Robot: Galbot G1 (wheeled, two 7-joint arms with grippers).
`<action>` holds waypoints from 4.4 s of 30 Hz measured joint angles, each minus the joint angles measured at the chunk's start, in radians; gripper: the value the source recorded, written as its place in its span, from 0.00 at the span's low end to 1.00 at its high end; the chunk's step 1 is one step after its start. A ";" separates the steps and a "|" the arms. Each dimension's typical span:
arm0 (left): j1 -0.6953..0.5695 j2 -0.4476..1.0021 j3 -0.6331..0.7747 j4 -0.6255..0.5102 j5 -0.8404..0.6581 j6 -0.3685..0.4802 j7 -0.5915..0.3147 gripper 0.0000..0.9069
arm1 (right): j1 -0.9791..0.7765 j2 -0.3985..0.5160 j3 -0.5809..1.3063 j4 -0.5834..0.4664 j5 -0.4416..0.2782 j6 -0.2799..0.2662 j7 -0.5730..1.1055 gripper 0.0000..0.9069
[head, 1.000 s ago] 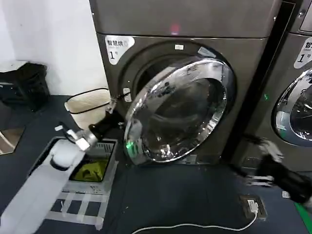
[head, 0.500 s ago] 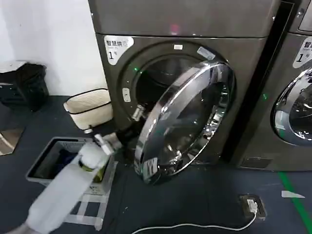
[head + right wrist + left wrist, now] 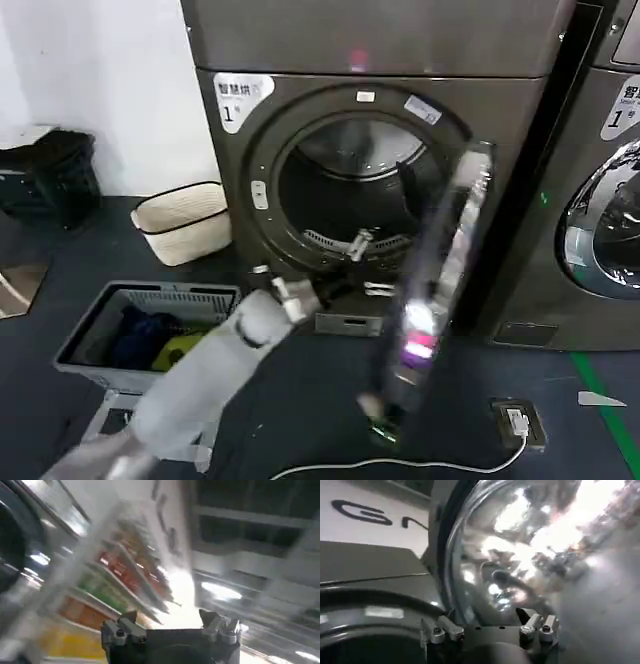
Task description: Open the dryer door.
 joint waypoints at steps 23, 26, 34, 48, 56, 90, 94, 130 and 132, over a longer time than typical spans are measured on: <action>-0.161 -0.373 0.186 0.312 0.047 0.008 -0.002 1.00 | 0.031 0.103 0.150 -0.082 -0.007 -0.025 0.201 1.00; -0.162 -0.373 0.187 0.337 0.048 0.014 -0.001 1.00 | 0.030 0.103 0.158 -0.104 -0.007 -0.024 0.210 1.00; -0.156 -0.373 0.187 0.344 0.049 0.028 0.002 1.00 | 0.017 0.103 0.174 -0.167 0.007 -0.017 0.213 1.00; -0.054 -0.338 0.147 0.036 -0.058 0.229 0.019 1.00 | 0.015 0.103 0.155 -0.212 0.027 -0.025 0.216 1.00; 0.056 -0.063 0.049 -0.276 -0.178 0.404 -0.088 1.00 | 0.020 0.103 0.131 -0.182 0.049 -0.005 0.217 1.00; 0.749 0.864 -0.723 -0.633 -1.200 1.278 -0.846 1.00 | 0.096 0.032 -0.075 -0.136 0.046 0.055 0.204 1.00; 0.762 0.941 -0.728 -0.581 -1.398 1.314 -0.927 1.00 | 0.095 0.008 -0.098 -0.158 0.043 0.060 0.202 1.00; 0.459 1.040 -0.581 -0.254 -1.849 1.313 -0.971 1.00 | 0.074 0.006 -0.157 -0.187 0.039 0.122 0.196 1.00; 0.456 1.040 -0.581 -0.248 -1.848 1.313 -0.970 1.00 | 0.075 0.006 -0.158 -0.188 0.038 0.122 0.196 1.00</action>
